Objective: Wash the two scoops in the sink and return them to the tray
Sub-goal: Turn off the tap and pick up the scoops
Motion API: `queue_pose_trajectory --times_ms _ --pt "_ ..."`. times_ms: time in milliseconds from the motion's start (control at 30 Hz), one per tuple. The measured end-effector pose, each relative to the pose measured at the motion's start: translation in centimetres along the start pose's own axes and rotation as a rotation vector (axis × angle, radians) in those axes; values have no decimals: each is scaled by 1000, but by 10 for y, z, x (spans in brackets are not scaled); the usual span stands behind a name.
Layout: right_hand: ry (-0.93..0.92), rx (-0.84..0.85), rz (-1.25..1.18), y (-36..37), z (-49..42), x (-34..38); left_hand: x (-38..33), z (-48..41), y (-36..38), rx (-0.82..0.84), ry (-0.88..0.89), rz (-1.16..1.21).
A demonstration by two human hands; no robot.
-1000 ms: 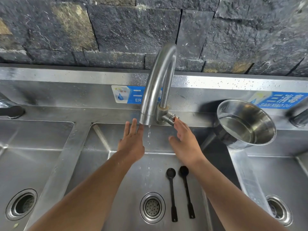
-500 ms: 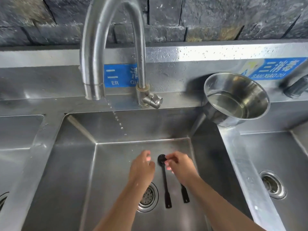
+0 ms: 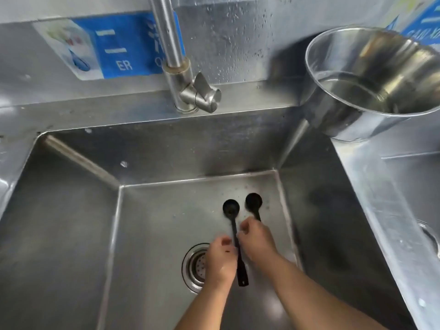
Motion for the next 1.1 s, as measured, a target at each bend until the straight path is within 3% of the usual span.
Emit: queue_pose_trajectory --times_ms 300,433,667,1100 --pt "-61 -69 0 5 -6 3 0 -4 14 -93 65 43" --pt "-74 -61 13 8 -6 4 -7 -1 6 -187 82 -83" --pt "-111 -80 23 3 0 7 -5 -2 6 -164 54 -80" --pt "-71 -389 -52 -54 12 -17 3 -10 15 -137 9 42"
Point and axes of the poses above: each hand's wrist, its own z-axis away from the middle knuckle, its own y-axis out of the palm, x = y × z, the point moved 10 cm from there along -z, towards the middle knuckle
